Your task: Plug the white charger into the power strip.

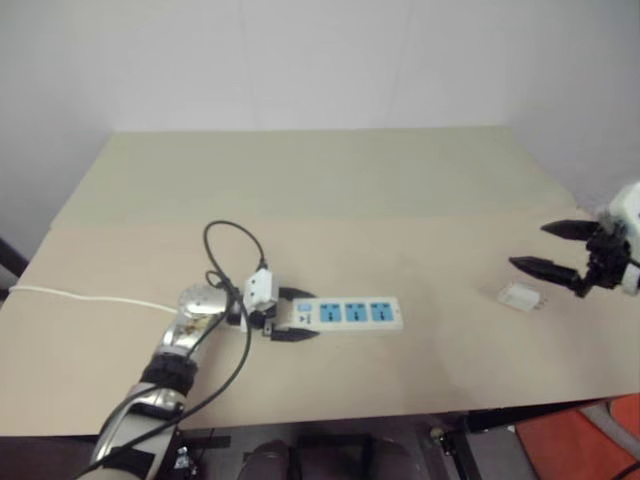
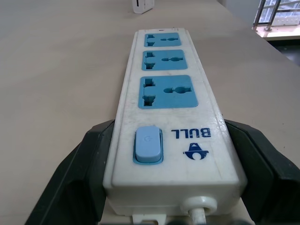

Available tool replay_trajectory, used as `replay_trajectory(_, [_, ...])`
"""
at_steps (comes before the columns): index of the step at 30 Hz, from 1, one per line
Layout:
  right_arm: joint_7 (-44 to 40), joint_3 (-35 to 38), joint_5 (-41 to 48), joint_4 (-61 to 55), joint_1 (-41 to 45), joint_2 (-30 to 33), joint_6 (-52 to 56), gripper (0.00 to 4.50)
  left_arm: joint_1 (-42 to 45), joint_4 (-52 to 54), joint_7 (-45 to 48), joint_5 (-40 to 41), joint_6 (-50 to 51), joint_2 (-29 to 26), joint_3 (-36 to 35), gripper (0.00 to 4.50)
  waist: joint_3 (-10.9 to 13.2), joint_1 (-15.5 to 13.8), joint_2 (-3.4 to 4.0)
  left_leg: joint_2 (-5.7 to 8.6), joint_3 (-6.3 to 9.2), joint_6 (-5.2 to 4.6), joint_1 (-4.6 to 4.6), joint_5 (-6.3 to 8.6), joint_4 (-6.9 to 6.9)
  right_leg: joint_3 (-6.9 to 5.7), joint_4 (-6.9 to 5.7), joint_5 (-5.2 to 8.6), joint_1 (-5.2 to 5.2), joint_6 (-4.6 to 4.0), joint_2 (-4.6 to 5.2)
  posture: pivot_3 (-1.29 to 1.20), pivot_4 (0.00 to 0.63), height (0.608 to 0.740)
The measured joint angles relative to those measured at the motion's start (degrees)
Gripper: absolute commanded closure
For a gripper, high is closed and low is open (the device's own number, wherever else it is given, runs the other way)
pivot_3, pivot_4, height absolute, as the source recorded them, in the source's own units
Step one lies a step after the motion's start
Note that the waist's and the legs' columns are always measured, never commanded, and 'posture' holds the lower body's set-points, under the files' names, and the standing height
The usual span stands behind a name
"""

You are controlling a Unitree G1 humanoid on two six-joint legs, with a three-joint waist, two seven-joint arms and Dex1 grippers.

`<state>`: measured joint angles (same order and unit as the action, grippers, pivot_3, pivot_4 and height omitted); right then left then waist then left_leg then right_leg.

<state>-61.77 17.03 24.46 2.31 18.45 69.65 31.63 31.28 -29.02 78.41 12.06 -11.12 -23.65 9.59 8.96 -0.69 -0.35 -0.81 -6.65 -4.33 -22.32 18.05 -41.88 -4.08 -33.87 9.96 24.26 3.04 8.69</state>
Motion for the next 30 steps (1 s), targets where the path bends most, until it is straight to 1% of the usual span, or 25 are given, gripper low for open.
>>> replay_trajectory(3, [-5.4, -7.5, -4.1, 5.7, 4.6, 4.2, -1.2, 0.00, -0.5, 1.3, -0.7, 0.0, 0.7, -0.1, 0.1, 1.23, 0.0, 0.0, 0.00, 0.01, 0.00, -0.02, -0.03, 0.01, 0.00, 0.00, 0.04, 0.00, 0.02, 0.00, 0.03, 0.00, 0.150, 0.740])
replay_trajectory(6, [-10.7, -15.8, -10.2, 11.5, 10.5, 5.2, -4.6, 0.00, -0.9, 2.2, -1.4, -0.1, 1.4, -0.4, 0.2, 1.23, 0.0, 0.2, 0.02, 0.02, -0.02, -0.01, -0.04, 0.01, 0.00, 0.00, 0.10, -0.02, 0.02, 0.04, 0.03, 0.00, 0.150, 0.740])
replay_trajectory(8, [-13.8, -21.4, -14.5, 15.7, 15.8, 4.8, -6.9, 0.00, -1.1, 2.6, -1.6, -0.1, 1.7, -0.5, 0.2, 1.23, 0.0, 0.3, 0.06, 0.03, -0.04, -0.01, -0.06, 0.01, 0.00, 0.01, 0.10, -0.03, 0.06, 0.05, 0.04, 0.00, 0.150, 0.740])
replay_trajectory(11, [-17.5, -26.8, -19.5, 21.2, 23.3, 2.1, -9.6, 0.00, -1.5, 3.3, -2.2, -0.1, 2.0, -0.6, 0.3, 1.23, 0.0, 0.4, 0.06, 0.02, -0.04, 0.00, -0.06, 0.00, 0.00, 0.01, 0.11, -0.03, 0.07, 0.05, 0.04, 0.00, 0.150, 0.740])
replay_trajectory(13, [-19.3, -29.8, -22.4, 24.0, 26.5, 0.0, -11.9, 0.00, -1.7, 3.8, -2.5, -0.1, 2.4, -0.6, 0.4, 1.23, 0.0, 0.4, 0.06, 0.02, -0.04, 0.02, -0.08, 0.00, 0.00, 0.00, 0.12, -0.03, 0.07, 0.05, 0.04, 0.00, 0.150, 0.740])
replay_trajectory(16, [-21.0, -33.0, -26.4, 28.5, 30.1, -3.6, -14.8, 0.00, -2.2, 4.8, -3.0, -0.1, 2.8, -0.6, 0.5, 1.23, 0.0, 0.4, 0.06, 0.03, -0.05, 0.04, -0.12, -0.02, -0.01, -0.01, 0.14, -0.04, 0.09, 0.07, 0.04, 0.00, 0.150, 0.740])
replay_trajectory(20, [-22.0, -36.5, -30.7, 33.2, 33.2, -7.0, -17.8, 0.00, -2.8, 5.8, -3.9, -0.1, 3.7, -0.7, 0.5, 1.23, 0.0, 0.3, 0.07, 0.03, -0.05, 0.08, -0.13, -0.04, -0.01, -0.03, 0.11, -0.04, 0.10, 0.07, 0.04, 0.00, 0.150, 0.740])
replay_trajectory(30, [-21.4, -40.8, -40.2, 47.9, 40.4, -13.5, -25.1, 0.00, -4.2, 8.1, -5.2, -0.1, 5.0, -1.2, 0.4, 1.23, 0.0, 0.7, 0.09, 0.05, -0.07, 0.15, -0.10, -0.08, 0.00, -0.03, -0.08, -0.04, 0.07, 0.07, 0.03, 0.00, 0.150, 0.740])
